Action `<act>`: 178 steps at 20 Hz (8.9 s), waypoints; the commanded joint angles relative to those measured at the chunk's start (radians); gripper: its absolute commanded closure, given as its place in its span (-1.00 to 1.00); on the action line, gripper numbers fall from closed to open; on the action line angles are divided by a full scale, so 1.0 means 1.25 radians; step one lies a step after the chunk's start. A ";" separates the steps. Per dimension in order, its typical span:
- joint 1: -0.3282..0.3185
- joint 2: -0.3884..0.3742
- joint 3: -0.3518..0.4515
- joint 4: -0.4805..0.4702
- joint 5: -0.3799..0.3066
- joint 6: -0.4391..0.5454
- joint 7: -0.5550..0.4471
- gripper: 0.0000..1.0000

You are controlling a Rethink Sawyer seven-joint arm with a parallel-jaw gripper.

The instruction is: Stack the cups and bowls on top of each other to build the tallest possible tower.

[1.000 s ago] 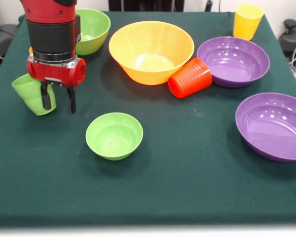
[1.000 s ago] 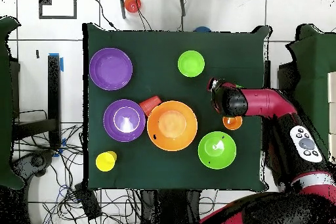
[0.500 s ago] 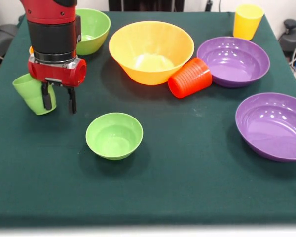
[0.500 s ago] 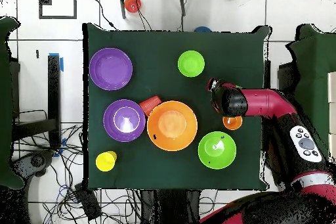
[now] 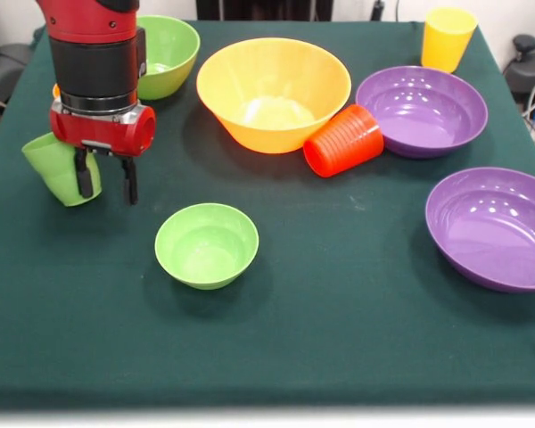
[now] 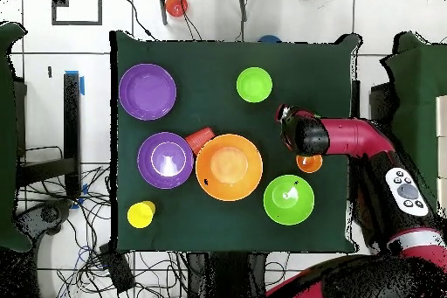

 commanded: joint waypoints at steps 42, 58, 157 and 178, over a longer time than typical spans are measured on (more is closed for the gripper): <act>0.063 -0.011 -0.068 0.018 -0.049 0.078 -0.066 -1.00; 0.125 0.023 -0.178 0.123 -0.038 -0.076 0.047 -1.00; 0.010 -0.209 -0.070 0.335 0.037 -0.014 -0.079 -1.00; 0.003 -0.275 -0.042 0.358 0.075 0.048 -0.096 -1.00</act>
